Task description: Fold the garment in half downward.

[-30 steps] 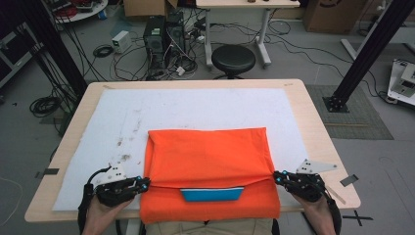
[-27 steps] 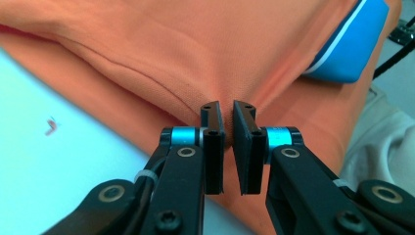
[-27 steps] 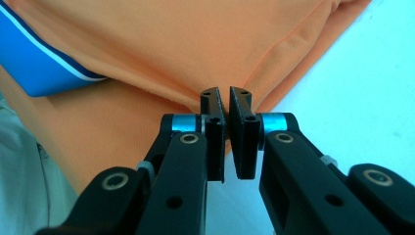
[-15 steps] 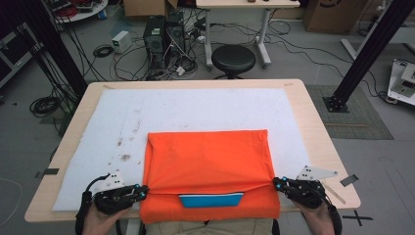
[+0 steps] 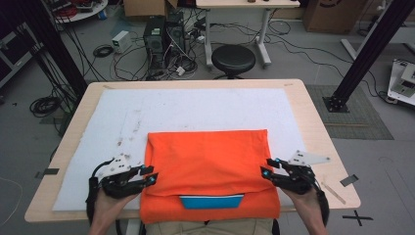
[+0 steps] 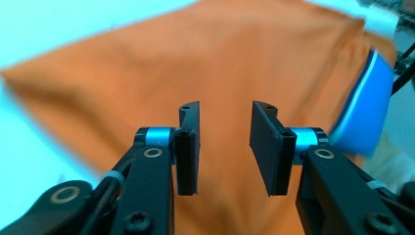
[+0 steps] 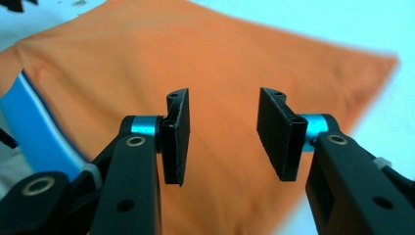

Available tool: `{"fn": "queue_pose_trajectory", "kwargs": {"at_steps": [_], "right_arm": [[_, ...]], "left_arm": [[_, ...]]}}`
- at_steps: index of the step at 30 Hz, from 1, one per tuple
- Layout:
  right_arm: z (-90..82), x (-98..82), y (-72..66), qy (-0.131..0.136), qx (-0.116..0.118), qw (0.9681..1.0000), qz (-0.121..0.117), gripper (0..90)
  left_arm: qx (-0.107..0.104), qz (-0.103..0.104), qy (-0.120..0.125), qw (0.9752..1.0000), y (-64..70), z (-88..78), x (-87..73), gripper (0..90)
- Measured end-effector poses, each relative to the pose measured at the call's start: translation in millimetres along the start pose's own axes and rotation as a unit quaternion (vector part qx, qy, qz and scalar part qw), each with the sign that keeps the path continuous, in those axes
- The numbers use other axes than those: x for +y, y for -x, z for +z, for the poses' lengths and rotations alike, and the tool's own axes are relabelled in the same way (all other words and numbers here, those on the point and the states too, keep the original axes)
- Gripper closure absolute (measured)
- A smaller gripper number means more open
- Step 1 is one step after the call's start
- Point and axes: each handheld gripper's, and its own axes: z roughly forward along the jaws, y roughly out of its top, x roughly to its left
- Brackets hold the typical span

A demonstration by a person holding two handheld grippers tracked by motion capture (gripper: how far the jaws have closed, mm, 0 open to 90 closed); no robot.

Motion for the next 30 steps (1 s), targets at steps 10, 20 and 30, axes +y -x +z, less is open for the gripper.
{"fn": "queue_pose_trajectory", "kwargs": {"at_steps": [10, 20, 30], "right_arm": [[48.7, 36.6, 13.4, -0.004, -0.014, 0.9998, 0.017, 41.1], [65.2, 41.9, 73.0, -0.031, -0.110, 0.9906, 0.075, 35.2], [88.3, 46.7, 112.8, -0.064, -0.078, 0.9883, 0.115, 33.8]], "left_arm": [[0.040, 0.002, 0.010, 0.9992, -24.5, 30.0, 41.2, 55.0], [0.128, -0.054, -0.024, 0.9900, -92.3, 49.2, 35.2, 47.8], [0.111, -0.096, -0.053, 0.9878, -132.0, 64.4, 27.2, 43.7]]}}
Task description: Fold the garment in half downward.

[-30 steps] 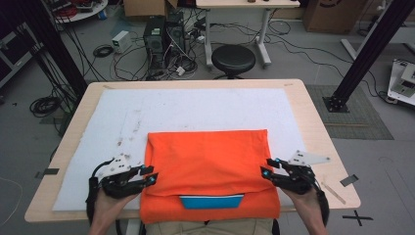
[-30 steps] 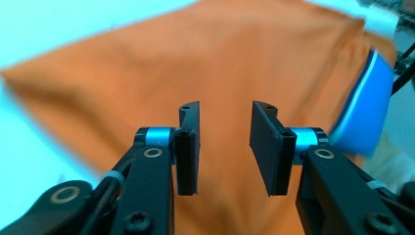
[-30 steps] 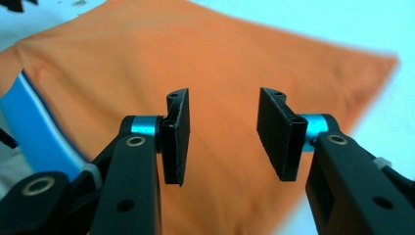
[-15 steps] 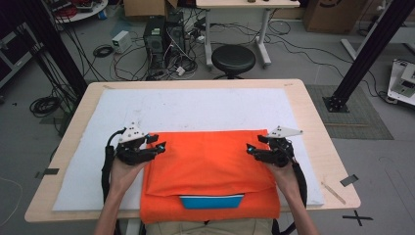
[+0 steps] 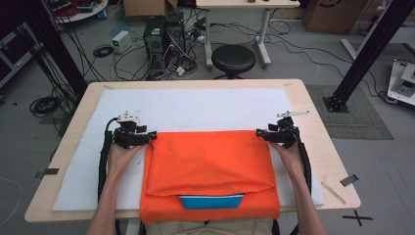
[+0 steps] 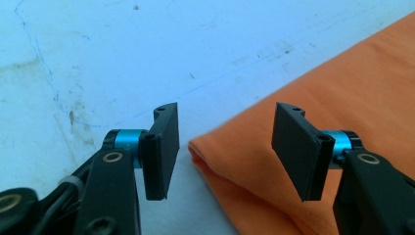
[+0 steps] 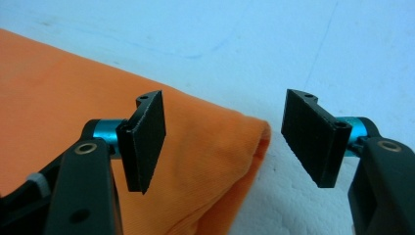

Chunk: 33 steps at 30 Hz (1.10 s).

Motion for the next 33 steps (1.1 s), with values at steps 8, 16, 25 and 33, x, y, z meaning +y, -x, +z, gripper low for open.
{"fn": "queue_pose_trajectory", "kwargs": {"at_steps": [8, 16, 25, 33], "right_arm": [[19.8, -2.7, 0.3, -0.036, -0.008, 0.9990, -0.024, 35.3], [18.6, -3.9, -0.5, -0.043, -0.005, 0.9986, -0.030, 53.7], [16.9, -1.5, -21.6, -0.051, -0.045, 0.9921, -0.105, 81.0], [13.9, 10.4, -6.5, -0.026, -0.042, 0.9960, -0.075, 82.9]], "left_arm": [[-0.012, 0.015, -0.040, 0.9990, -0.4, 12.6, -6.4, 48.8], [-0.025, 0.014, -0.041, 0.9988, -1.4, 13.3, -7.9, 61.8], [-0.035, -0.009, -0.041, 0.9985, 0.8, 13.7, -5.9, 79.3], [-0.028, -0.013, -0.048, 0.9984, -1.9, 19.8, 7.8, 80.4]]}}
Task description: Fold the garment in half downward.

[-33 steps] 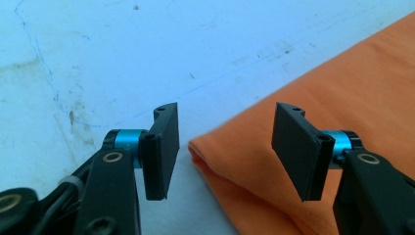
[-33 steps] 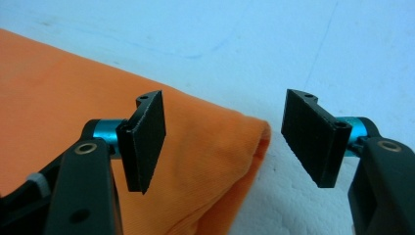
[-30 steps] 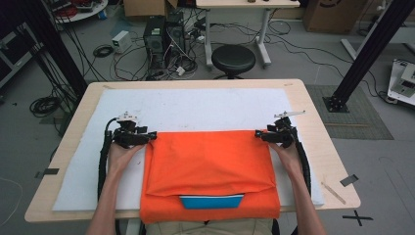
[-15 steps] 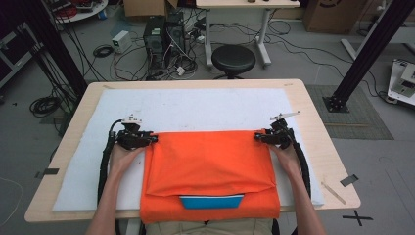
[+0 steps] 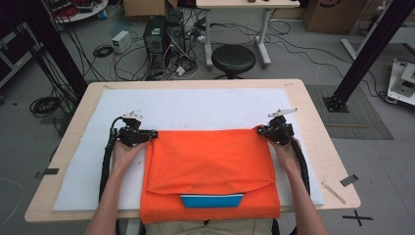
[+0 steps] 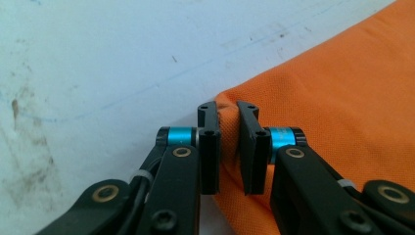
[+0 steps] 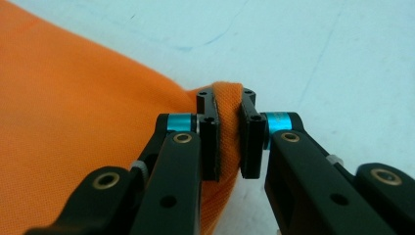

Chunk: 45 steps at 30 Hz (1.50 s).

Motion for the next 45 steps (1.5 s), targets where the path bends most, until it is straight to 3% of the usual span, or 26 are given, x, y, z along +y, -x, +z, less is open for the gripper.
{"fn": "queue_pose_trajectory", "kwargs": {"at_steps": [2, 5, 10, 12, 15, 25, 30, 33, 35, 38, 45], "right_arm": [[0.0, 4.4, 3.5, -0.001, -0.005, 1.0000, 0.003, 82.9], [4.3, 10.7, 8.5, -0.002, -0.007, 0.9999, 0.009, 82.9], [14.5, 21.8, 13.9, -0.012, -0.030, 0.9995, -0.006, 82.9], [17.9, 25.8, 16.2, -0.015, -0.036, 0.9992, -0.002, 82.8], [23.7, 31.0, 21.0, -0.013, -0.046, 0.9989, -0.002, 82.8], [43.8, 41.8, 32.7, -0.022, -0.066, 0.9976, -0.001, 82.7], [52.7, 40.1, 37.2, -0.034, -0.058, 0.9977, 0.013, 79.1], [48.7, 38.4, 37.7, -0.033, -0.074, 0.9964, 0.025, 52.2], [40.0, 37.5, 38.2, -0.021, -0.056, 0.9972, 0.045, 43.0], [21.7, 31.7, 32.2, 0.001, -0.038, 0.9984, 0.042, 40.3], [-16.8, -3.8, 2.5, 0.008, -0.011, 0.9999, 0.006, 39.9]], "left_arm": [[0.001, -0.001, 0.012, 0.9999, -0.5, 2.5, 2.2, 80.3], [0.002, -0.004, -0.009, 0.9999, -6.4, 9.7, 7.9, 80.4], [0.022, 0.019, -0.022, 0.9993, -5.8, 16.6, 28.7, 80.4], [0.028, 0.030, -0.005, 0.9991, -5.8, 18.4, 34.6, 80.5], [0.031, 0.027, -0.026, 0.9988, -11.5, 26.9, 41.5, 80.5], [0.047, 0.021, -0.019, 0.9985, -22.7, 47.9, 51.5, 80.5], [0.052, 0.017, -0.012, 0.9984, -23.8, 53.5, 47.5, 79.1], [0.074, 0.016, -0.018, 0.9970, -22.5, 48.2, 49.0, 59.5], [0.072, 0.018, -0.003, 0.9973, -16.2, 38.9, 47.7, 53.2], [0.082, 0.053, 0.014, 0.9951, 4.1, 21.8, 40.9, 50.6], [0.026, 0.078, 0.041, 0.9958, 40.5, -20.7, 4.9, 48.9]]}}
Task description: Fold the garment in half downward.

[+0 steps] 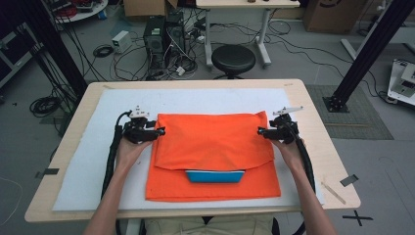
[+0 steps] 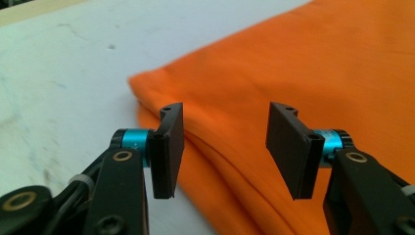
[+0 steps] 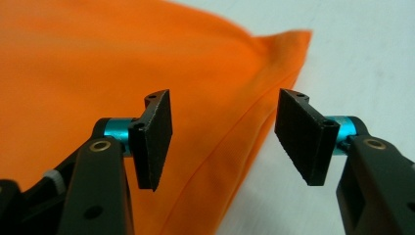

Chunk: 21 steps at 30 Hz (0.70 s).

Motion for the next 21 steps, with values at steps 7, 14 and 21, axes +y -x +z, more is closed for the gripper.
{"fn": "queue_pose_trajectory", "kwargs": {"at_steps": [7, 14, 21], "right_arm": [[-32.2, -40.1, -30.2, 0.030, 0.036, 0.9989, -0.007, 42.3], [-50.6, -68.9, -36.3, 0.038, 0.037, 0.9986, 0.001, 41.0], [-62.0, -85.2, -40.5, 0.035, 0.039, 0.9986, -0.006, 41.0]], "left_arm": [[-0.043, 0.022, -0.022, 0.9986, 35.9, -31.7, -31.6, 55.2], [-0.023, 0.041, -0.042, 0.9980, 53.1, -41.2, -55.3, 45.3], [-0.027, 0.072, -0.056, 0.9955, 63.3, -35.5, -63.5, 52.3]]}}
